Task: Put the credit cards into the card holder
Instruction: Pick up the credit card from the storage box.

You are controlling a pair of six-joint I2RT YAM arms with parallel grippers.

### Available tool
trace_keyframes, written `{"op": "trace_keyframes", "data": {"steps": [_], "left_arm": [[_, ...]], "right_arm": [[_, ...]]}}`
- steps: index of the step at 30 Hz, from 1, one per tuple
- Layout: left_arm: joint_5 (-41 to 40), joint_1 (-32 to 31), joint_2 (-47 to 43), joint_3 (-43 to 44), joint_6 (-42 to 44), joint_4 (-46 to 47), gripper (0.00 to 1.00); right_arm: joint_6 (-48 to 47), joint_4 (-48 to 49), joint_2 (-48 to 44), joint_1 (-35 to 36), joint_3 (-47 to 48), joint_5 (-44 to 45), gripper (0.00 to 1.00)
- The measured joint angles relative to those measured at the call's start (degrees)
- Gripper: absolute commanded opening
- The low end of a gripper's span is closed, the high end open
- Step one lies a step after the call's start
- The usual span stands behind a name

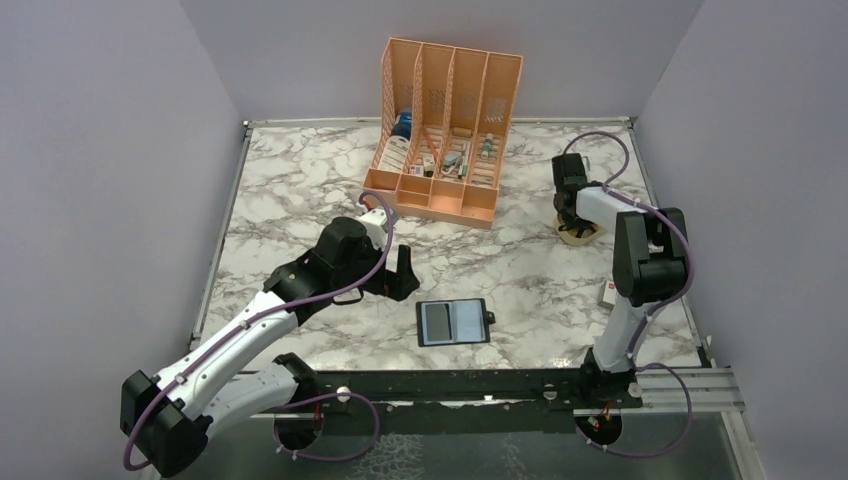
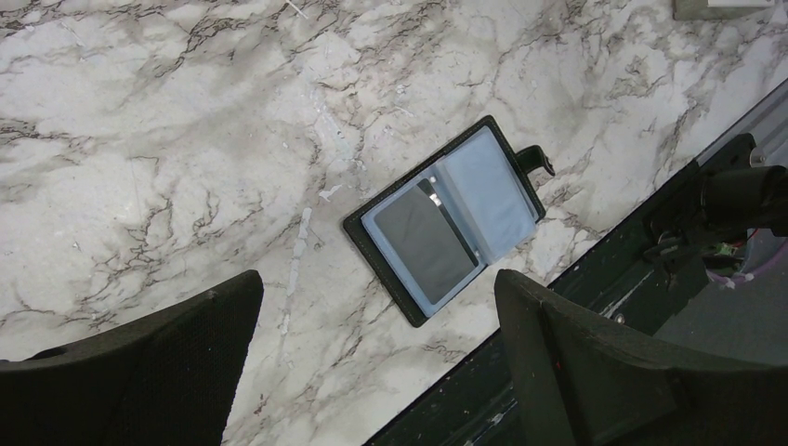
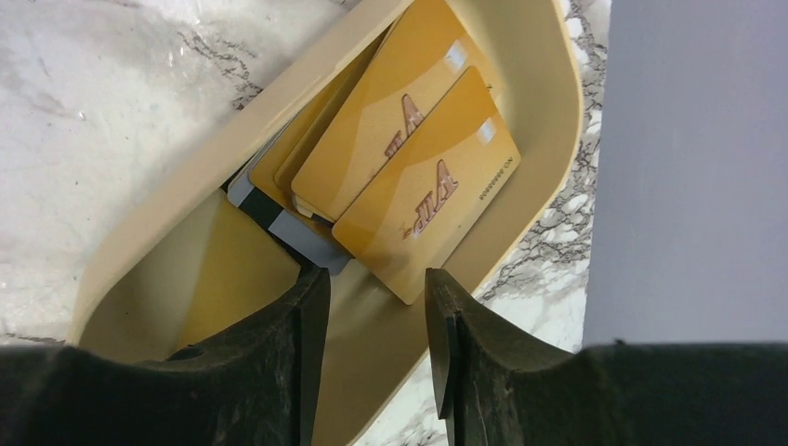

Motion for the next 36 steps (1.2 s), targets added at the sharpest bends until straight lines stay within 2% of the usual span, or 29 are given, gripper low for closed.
{"op": "trace_keyframes", "data": {"steps": [9, 18, 30, 36], "left_arm": [[0.1, 0.0, -0.2, 0.0, 0.1, 0.0, 0.99], [0.1, 0.0, -0.2, 0.0, 0.1, 0.0, 0.99], [0.1, 0.0, -0.6, 0.0, 0.1, 0.0, 0.99], [0.1, 0.0, -0.7, 0.0, 0.1, 0.0, 0.99]], "right_arm": [[-3.3, 0.4, 3.1, 0.0, 1.1, 1.5, 0.43], [-6.1, 1.1, 5.6, 0.0, 3.2, 3.4, 0.39], [-6.9, 1.1, 5.6, 0.0, 3.3, 3.4, 0.23], [-7.0, 1.1, 5.6, 0.0, 3.2, 3.6, 0.11]]}}
